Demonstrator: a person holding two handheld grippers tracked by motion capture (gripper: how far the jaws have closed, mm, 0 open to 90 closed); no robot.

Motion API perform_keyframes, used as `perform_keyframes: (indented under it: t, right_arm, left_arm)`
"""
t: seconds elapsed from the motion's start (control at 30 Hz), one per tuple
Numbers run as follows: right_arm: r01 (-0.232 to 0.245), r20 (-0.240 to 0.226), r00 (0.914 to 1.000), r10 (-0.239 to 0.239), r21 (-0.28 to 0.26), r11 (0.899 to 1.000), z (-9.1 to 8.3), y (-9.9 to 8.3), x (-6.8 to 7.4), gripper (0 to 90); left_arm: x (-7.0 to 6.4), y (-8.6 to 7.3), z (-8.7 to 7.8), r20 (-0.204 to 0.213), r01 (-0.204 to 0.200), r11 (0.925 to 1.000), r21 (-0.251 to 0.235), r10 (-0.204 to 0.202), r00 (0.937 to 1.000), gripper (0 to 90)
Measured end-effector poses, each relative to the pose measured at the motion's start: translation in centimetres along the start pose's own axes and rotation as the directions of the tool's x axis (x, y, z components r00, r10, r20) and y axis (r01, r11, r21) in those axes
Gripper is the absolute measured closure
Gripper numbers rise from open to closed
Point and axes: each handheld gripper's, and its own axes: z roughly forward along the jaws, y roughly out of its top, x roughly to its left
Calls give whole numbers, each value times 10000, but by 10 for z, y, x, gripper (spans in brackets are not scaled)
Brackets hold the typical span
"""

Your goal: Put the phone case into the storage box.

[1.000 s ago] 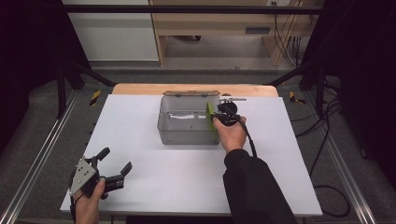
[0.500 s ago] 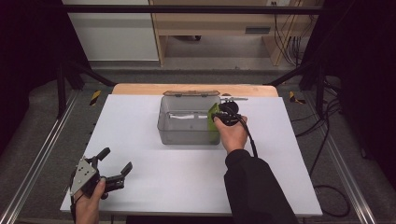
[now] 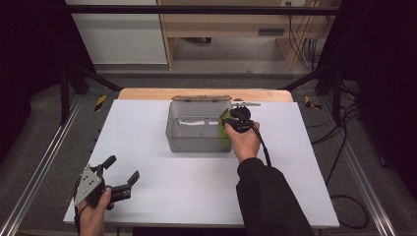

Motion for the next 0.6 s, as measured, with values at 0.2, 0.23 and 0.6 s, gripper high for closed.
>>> perform_keyframes:
  t: [0.2, 0.23, 0.6]
  right_arm:
    - [184, -67, 9998, -186, -243, 9995, -1, 0, 3, 771]
    - [181, -126, 9997, -185, -292, 9994, -1, 0, 4, 771]
    - [486, -86, 9987, -494, -748, 9960, -3, 0, 9, 773]
  left_arm:
    - [0, 0, 0, 10, -7, 10000, 4, 7, 10000, 27]
    - [0, 0, 0, 19, -4, 10000, 7, 4, 10000, 27]
    - [-1, 0, 0, 27, -20, 10000, 27, 20, 10000, 26]
